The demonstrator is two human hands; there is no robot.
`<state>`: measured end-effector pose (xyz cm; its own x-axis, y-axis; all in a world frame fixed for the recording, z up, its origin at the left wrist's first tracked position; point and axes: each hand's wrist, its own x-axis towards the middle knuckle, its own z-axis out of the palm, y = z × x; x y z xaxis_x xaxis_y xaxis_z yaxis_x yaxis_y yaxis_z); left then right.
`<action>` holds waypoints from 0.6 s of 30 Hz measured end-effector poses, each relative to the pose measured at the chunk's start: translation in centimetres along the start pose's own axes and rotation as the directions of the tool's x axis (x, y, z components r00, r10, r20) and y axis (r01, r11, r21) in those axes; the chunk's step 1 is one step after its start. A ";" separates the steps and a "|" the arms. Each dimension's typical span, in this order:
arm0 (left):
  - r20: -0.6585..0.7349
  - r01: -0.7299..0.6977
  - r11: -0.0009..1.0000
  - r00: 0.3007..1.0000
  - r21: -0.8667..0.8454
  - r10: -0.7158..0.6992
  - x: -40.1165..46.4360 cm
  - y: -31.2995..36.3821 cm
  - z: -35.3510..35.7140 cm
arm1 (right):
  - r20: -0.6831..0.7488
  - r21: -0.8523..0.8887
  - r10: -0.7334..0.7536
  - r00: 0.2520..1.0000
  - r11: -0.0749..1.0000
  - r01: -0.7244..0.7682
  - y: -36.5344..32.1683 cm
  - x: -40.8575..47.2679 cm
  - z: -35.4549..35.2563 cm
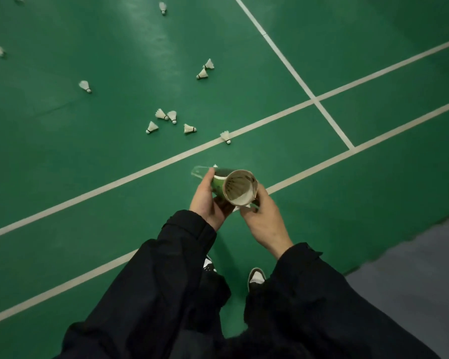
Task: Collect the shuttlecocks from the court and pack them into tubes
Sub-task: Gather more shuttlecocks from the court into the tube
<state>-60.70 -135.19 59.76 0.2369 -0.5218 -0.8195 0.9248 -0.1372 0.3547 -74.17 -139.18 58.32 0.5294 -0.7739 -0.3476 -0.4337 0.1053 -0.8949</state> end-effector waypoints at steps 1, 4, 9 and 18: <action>-0.006 -0.008 1.000 1.000 -0.011 0.008 2.4 0.3 -0.1 | -0.021 -0.012 0.037 0.999 0.999 -0.037 1.9 2.0 0.1; -0.031 -0.102 0.995 0.994 0.016 0.103 10.4 0.4 -1.5 | -0.087 -0.044 0.171 0.981 0.984 -0.175 9.3 8.4 0.2; -0.011 -0.285 0.950 0.957 0.130 0.289 25.4 -1.3 -6.5 | -0.117 -0.127 0.329 0.937 0.931 -0.342 25.6 20.0 1.7; -0.042 -0.333 0.943 0.942 0.019 0.334 44.6 -3.7 -12.6 | 0.039 -0.359 0.412 0.910 0.856 -0.372 46.6 35.9 8.4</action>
<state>-49.85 -147.40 16.19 0.5443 -0.5015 -0.6725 0.7873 0.0286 0.6159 -69.23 -156.84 1.79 0.3321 -0.6365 -0.6961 -0.8297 0.1540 -0.5366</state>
